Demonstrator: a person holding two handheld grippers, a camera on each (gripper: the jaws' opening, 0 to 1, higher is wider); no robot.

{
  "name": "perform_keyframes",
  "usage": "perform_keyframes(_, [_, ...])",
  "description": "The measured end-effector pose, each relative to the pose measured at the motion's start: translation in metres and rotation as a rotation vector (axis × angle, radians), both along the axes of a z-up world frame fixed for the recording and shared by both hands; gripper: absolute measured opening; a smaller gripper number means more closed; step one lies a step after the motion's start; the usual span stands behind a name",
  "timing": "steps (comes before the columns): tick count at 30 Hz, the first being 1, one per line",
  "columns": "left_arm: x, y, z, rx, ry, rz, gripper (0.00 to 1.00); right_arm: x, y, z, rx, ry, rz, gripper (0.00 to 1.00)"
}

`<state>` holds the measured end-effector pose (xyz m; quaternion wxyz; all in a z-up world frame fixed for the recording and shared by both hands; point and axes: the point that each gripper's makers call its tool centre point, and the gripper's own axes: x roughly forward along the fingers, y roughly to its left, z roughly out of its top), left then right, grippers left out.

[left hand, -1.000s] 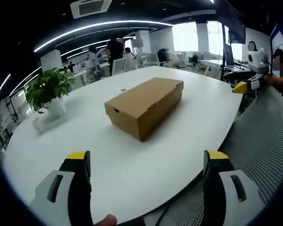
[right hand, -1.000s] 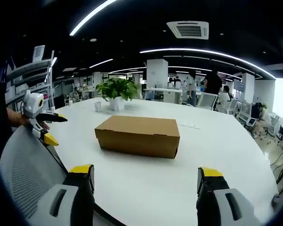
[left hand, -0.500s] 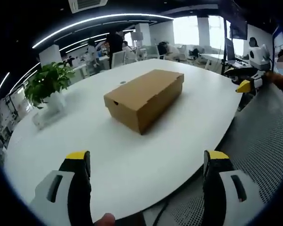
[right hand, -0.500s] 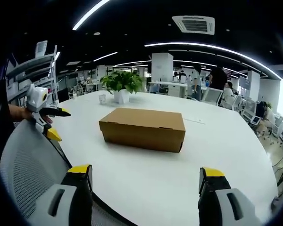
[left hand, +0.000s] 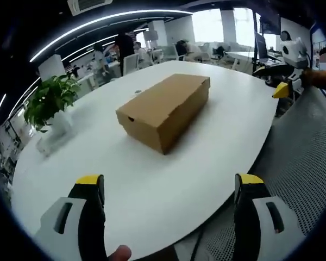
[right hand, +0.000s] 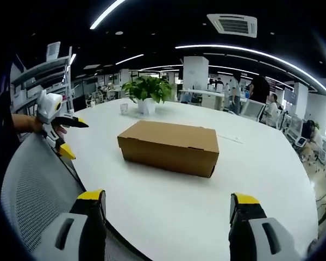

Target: Operate the shoe box by opening the lid, removing the specified soft item, and placing it in the target area until the item is outside and the box remains undamaged.

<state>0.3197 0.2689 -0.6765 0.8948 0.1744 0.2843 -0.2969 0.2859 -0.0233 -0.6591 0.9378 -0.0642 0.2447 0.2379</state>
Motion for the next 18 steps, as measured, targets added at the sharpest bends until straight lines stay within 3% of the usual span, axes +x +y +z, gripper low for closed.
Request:
perform_keyframes(9, [0.017, 0.002, 0.011, -0.058, -0.017, 0.056, 0.99, 0.01, 0.002, -0.001, -0.017, 0.009, 0.04, 0.94])
perform_keyframes(18, [0.029, 0.005, 0.01, -0.072, -0.019, 0.091, 0.99, 0.03, 0.0, 0.004, -0.022, -0.013, 0.057, 0.94])
